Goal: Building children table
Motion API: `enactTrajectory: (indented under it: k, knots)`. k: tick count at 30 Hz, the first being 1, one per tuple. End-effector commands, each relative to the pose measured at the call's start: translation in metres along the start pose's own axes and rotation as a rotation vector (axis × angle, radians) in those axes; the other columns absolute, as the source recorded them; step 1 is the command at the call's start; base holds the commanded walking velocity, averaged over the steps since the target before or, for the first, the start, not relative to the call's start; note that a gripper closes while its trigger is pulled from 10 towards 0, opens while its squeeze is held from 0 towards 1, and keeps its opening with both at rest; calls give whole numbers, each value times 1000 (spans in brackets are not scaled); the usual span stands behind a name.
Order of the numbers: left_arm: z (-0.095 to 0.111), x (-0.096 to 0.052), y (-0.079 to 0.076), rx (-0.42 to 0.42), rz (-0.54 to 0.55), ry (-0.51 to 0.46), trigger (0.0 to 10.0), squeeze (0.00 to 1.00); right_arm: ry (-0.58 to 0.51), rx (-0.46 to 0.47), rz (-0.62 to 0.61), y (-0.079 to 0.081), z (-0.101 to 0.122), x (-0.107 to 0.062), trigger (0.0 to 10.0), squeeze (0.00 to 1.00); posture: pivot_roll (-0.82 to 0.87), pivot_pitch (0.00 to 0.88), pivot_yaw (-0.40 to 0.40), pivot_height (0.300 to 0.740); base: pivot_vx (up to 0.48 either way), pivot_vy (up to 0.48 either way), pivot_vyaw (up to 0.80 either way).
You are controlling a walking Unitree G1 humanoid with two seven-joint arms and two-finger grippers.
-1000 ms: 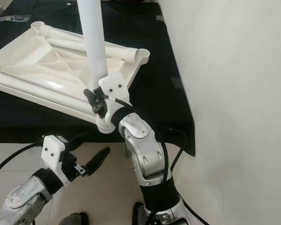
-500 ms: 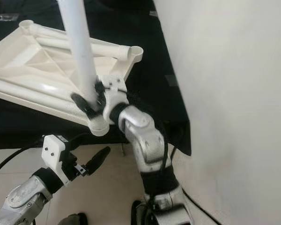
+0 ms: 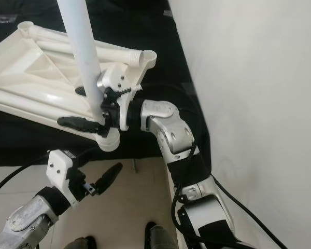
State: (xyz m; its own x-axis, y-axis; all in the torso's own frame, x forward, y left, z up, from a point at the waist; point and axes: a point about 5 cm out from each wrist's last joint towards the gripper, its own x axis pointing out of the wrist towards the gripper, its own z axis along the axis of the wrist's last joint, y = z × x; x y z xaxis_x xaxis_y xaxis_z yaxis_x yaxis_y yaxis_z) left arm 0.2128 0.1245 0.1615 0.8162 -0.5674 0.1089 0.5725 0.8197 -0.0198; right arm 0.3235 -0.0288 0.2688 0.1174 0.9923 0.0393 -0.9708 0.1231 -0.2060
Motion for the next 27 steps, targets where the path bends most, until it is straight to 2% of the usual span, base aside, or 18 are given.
enactTrajectory:
  k: [1, 11, 16, 17, 18, 19, 21, 22, 23, 24, 25, 26, 27]
  knots:
    - [-2, -3, -4, -4, -6, 18, 10000, 0, -3, 1, 83, 2, -1, 6, 0, 0, 52, 263, -61, 740, 0, 0, 0]
    - [-2, -5, -5, -7, -11, 25, 10000, 0, 7, 14, 134, -6, -8, 7, 0, 0, 59, 271, -58, 740, 0, 0, 0]
    - [-2, -6, -5, -7, -9, 26, 10000, 0, 35, -6, 67, -15, -13, 6, 0, 0, 49, 274, -61, 740, 0, 0, 0]
    - [-2, -6, -5, -8, -8, 26, 10000, 0, 31, 16, -25, -20, -15, 5, 0, 0, 44, 272, -66, 740, 0, 0, 0]
    - [-2, -6, -5, -8, -8, 26, 10000, 0, 31, 16, -25, -20, -15, 5, 0, 0, 44, 272, -66, 740, 0, 0, 0]
    - [-2, -5, -6, -9, -8, 25, 10000, 0, 76, 41, -316, -28, -27, 5, 0, 0, 48, 272, -72, 740, 0, 0, 0]
    - [-2, -5, -6, -9, -8, 25, 10000, 0, 76, 41, -316, -28, -27, 5, 0, 0, 48, 272, -72, 740, 0, 0, 0]
    - [-2, -5, -6, -9, -7, 23, 10000, 0, 114, 70, -683, -31, -38, -5, 0, 0, 45, 274, -73, 740, 0, 0, 0]
    - [-2, -5, -5, -9, -5, 22, 10000, 0, 127, 103, -900, -23, -46, -15, 0, 0, 36, 275, -72, 740, 0, 0, 0]
    - [-2, -5, -5, -9, -5, 22, 10000, 0, 127, 103, -900, -23, -46, -15, 0, 0, 36, 275, -72, 740, 0, 0, 0]
    - [-2, -4, -5, -10, -5, 21, 10000, 0, 141, 141, -1005, -8, -54, -19, 0, 0, 31, 278, -72, 740, 0, 0, 0]
    - [-2, -4, -5, -10, -5, 21, 10000, 0, 141, 141, -1005, -8, -54, -19, 0, 0, 31, 278, -72, 740, 0, 0, 0]
    - [-2, -3, -4, -10, -8, 21, 10000, 0, 141, 168, -1013, 6, -57, -16, 0, 0, 29, 270, -71, 740, 0, 0, 0]
